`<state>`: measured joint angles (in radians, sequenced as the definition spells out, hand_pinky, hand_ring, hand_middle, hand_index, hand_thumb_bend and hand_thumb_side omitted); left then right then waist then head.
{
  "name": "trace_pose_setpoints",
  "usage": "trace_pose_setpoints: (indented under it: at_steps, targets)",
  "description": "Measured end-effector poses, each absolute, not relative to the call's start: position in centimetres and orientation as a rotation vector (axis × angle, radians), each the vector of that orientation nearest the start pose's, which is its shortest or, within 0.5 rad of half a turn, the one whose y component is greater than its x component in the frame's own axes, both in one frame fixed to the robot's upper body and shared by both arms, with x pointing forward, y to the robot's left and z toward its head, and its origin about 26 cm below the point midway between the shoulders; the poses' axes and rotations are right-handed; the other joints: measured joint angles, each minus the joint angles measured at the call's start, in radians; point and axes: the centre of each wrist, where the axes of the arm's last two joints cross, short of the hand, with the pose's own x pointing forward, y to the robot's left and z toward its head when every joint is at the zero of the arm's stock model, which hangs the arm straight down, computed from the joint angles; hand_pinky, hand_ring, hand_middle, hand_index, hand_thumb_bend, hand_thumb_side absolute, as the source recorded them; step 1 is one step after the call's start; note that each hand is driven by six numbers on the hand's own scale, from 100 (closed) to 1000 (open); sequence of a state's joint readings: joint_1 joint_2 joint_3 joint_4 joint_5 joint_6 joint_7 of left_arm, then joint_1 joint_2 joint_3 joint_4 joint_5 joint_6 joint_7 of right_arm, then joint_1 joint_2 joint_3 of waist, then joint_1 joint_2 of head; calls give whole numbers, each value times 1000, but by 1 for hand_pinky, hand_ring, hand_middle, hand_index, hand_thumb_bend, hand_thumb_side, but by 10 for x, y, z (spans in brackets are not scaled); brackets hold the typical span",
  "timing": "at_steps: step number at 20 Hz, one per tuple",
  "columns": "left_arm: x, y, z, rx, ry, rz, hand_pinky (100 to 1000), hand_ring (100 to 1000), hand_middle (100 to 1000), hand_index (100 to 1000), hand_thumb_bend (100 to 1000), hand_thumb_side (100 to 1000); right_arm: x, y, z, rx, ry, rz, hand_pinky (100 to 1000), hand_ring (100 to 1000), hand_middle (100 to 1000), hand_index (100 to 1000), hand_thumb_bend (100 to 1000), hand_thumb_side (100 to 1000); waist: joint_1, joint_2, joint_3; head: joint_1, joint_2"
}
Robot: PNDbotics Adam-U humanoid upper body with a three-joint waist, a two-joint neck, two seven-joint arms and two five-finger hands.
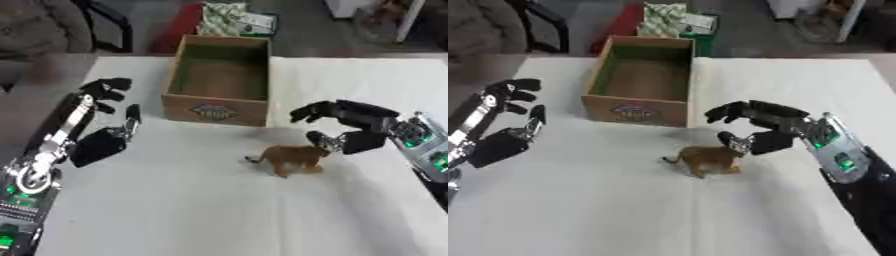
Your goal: Pick up objects on the table and place them in the box.
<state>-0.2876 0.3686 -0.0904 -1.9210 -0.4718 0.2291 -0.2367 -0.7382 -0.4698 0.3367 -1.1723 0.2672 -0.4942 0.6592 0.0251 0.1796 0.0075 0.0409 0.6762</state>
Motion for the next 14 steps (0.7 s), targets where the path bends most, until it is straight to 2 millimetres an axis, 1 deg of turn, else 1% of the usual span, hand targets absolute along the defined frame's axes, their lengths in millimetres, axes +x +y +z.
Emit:
trace_pose_setpoints:
  at_steps: [4, 8, 14]
  targets:
    - [309, 251, 175, 544, -1801, -845, 753, 826, 815, 904, 100, 483, 436, -247, 138, -33, -1672, 1774, 875, 921, 847, 969, 100, 823, 0, 0, 0, 0, 0]
    - [309, 252, 174, 543, -1798, -844, 753, 827, 815, 904, 100, 486, 435, -246, 131, -34, -1651, 1791, 878, 921, 848, 970, 100, 830, 1, 0, 0, 0, 0]
    - [310, 252, 174, 541, -1796, -844, 753, 827, 815, 904, 100, 487, 434, -243, 129, -46, -1632, 1823, 883, 922, 852, 971, 100, 855, 0, 0, -1, 0, 0]
